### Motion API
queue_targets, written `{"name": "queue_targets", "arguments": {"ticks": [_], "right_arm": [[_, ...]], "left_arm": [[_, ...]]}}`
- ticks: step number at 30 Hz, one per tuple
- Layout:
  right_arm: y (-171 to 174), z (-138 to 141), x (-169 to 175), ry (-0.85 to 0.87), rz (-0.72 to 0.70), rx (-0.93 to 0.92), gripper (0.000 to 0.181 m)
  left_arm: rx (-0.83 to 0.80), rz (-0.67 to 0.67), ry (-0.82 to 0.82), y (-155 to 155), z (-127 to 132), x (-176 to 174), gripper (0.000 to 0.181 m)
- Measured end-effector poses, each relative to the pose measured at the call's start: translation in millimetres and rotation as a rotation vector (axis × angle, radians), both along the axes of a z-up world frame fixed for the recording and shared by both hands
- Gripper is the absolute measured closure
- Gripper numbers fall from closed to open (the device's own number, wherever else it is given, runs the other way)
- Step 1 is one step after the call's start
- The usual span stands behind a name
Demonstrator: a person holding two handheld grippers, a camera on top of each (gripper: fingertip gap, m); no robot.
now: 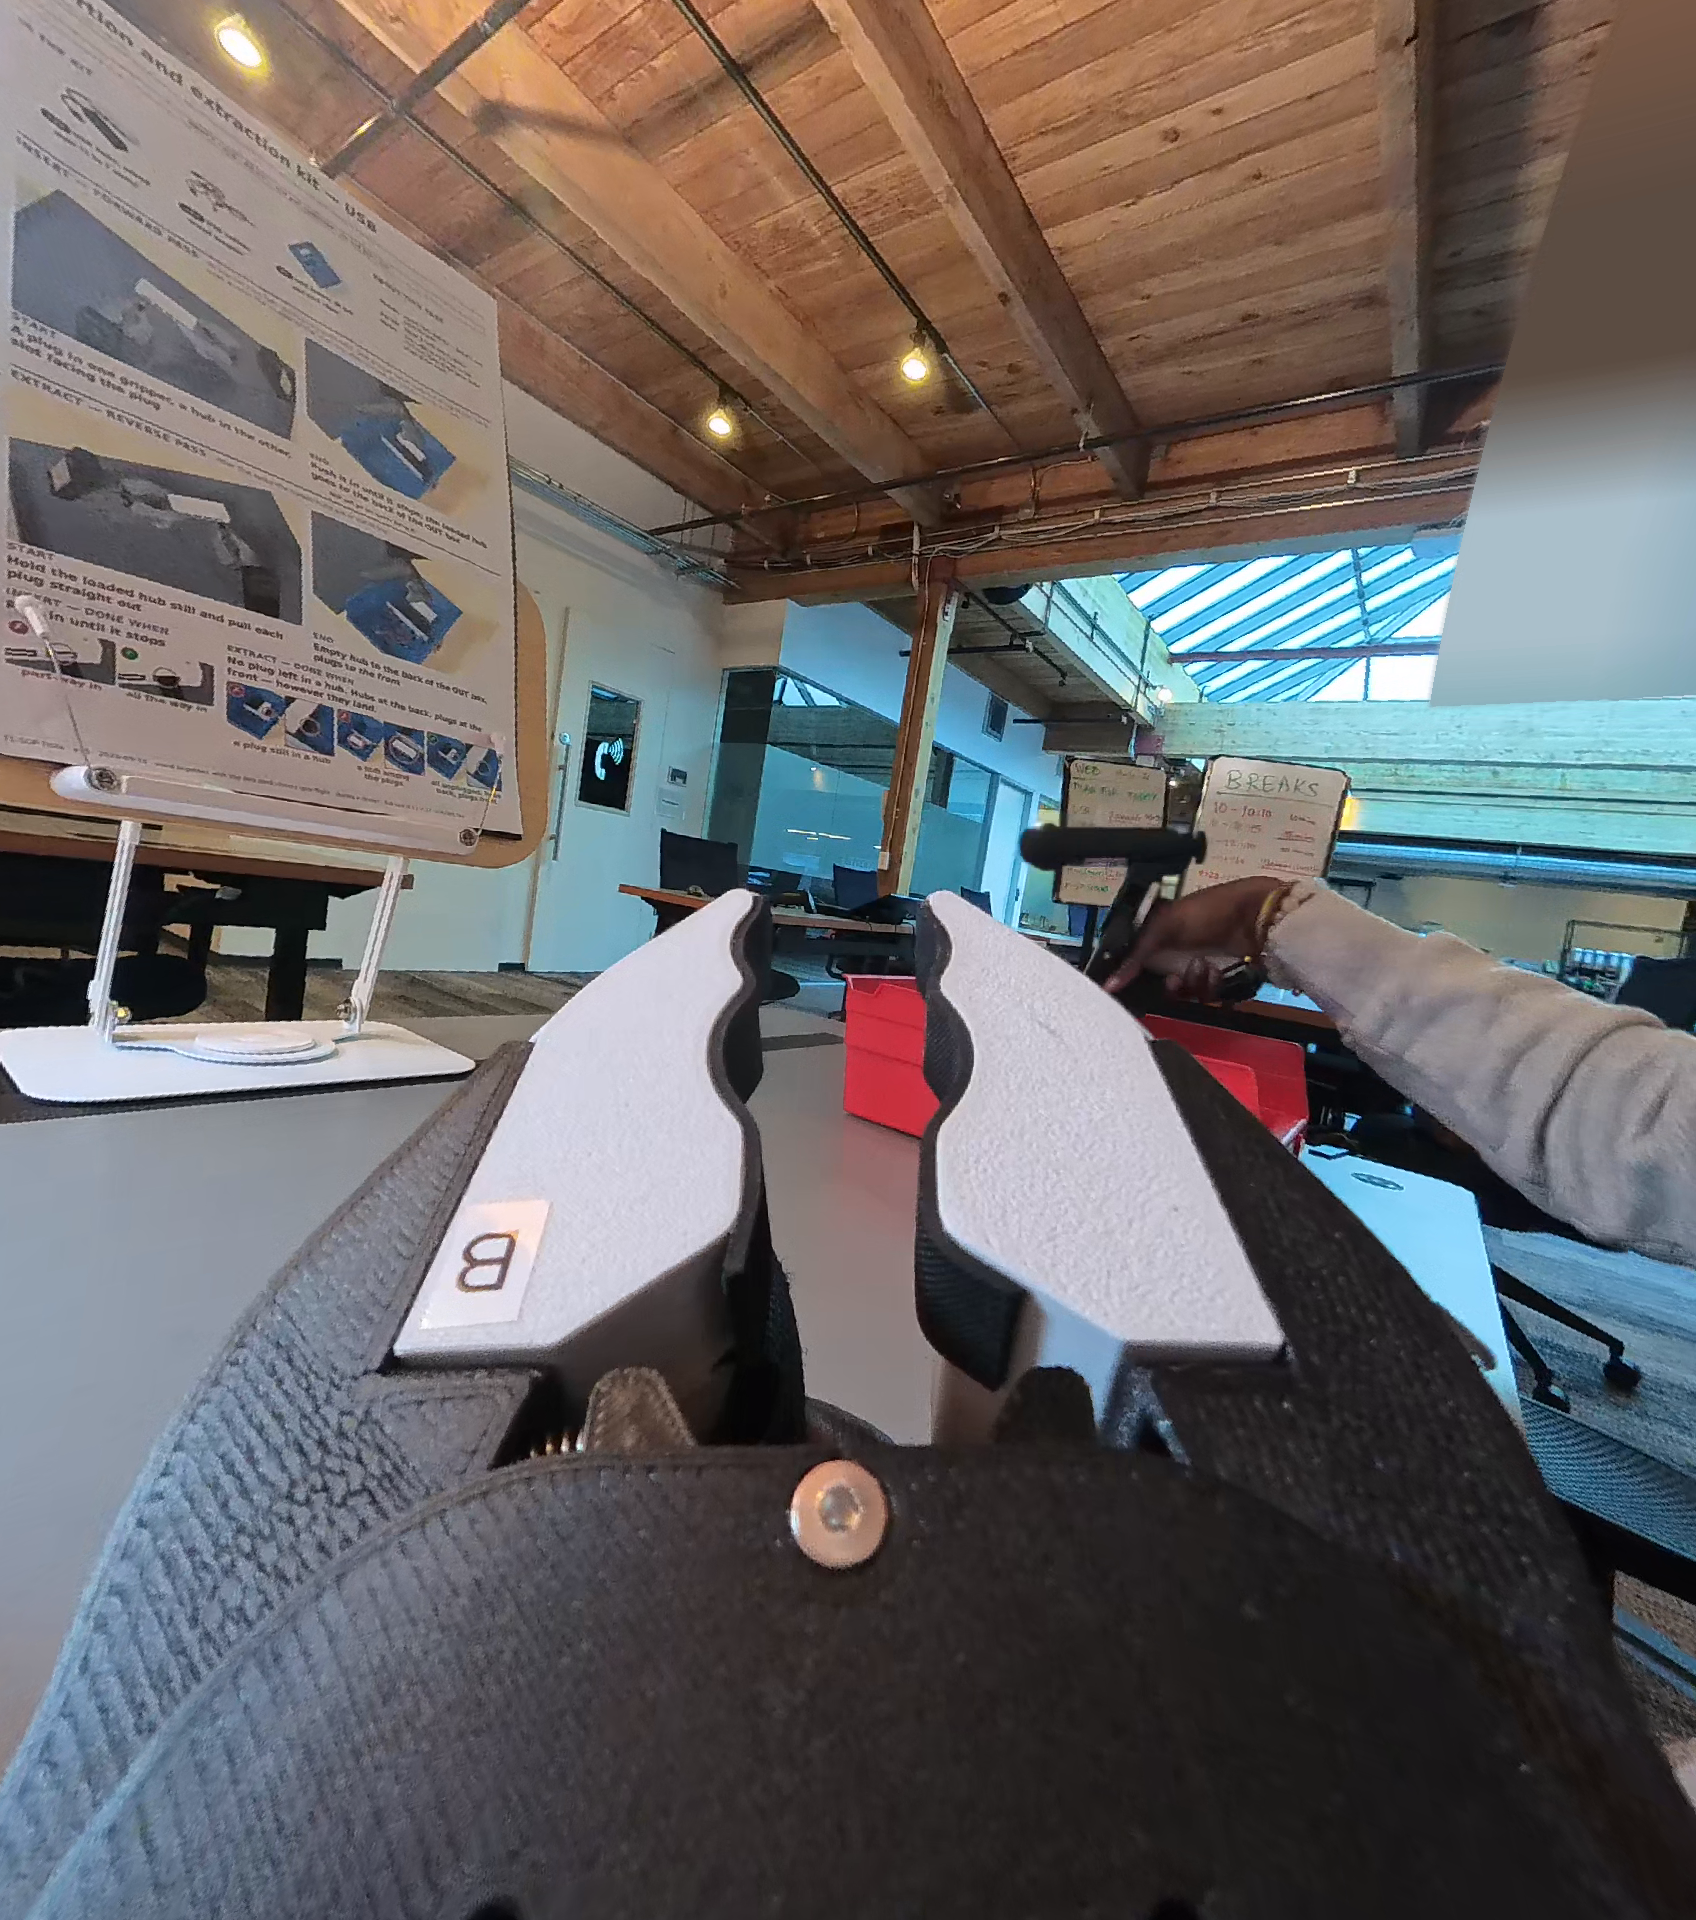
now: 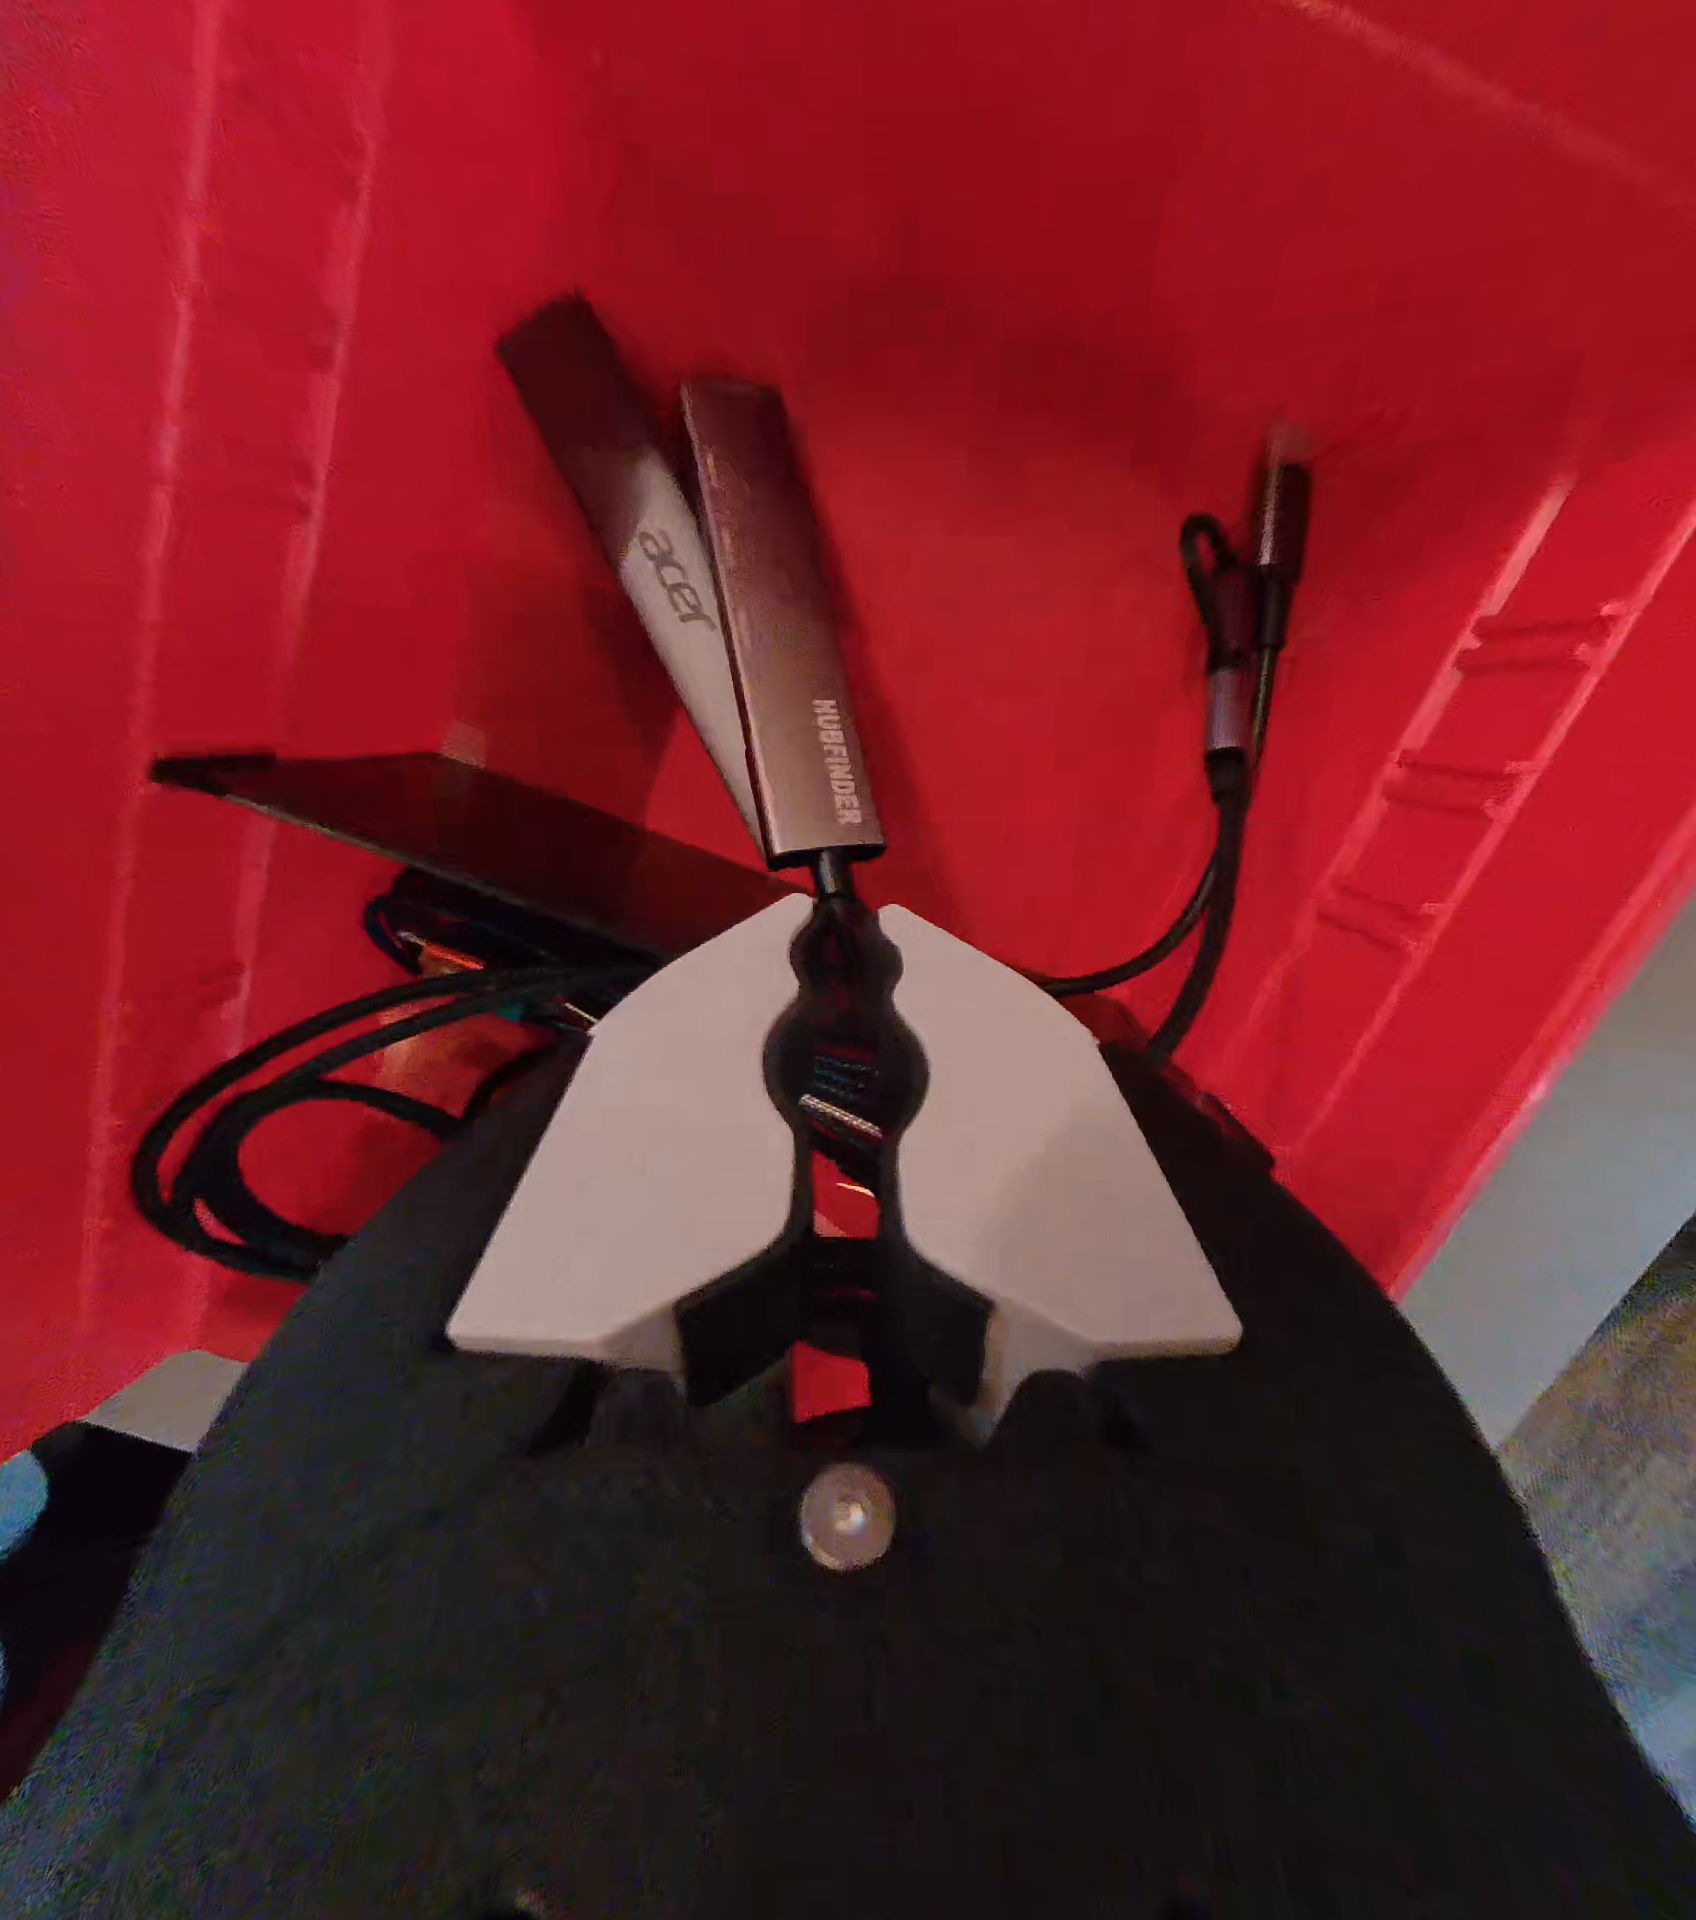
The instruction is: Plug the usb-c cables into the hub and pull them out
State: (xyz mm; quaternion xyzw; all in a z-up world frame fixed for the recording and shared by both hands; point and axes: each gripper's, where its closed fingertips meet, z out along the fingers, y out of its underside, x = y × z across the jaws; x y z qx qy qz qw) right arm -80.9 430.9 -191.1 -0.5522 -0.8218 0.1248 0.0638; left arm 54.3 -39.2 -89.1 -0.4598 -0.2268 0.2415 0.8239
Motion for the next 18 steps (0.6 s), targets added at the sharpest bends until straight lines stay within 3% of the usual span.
{"name": "queue_targets", "arguments": {"ticks": [6, 13, 18], "right_arm": [[20, -22, -6, -0.121, -0.011, 0.117, 0.162], [37, 27, -15, 0.042, -0.067, 0.137, 0.156], [40, 28, -17, 0.055, -0.086, 0.085, 0.158]], "left_arm": [[0.012, -0.002, -0.011, -2, 0, -1, 0.155], [0.010, -0.001, -0.012, -1, 0, -1, 0.155], [0.009, 0.000, -0.012, -1, -1, -1, 0.155]]}}
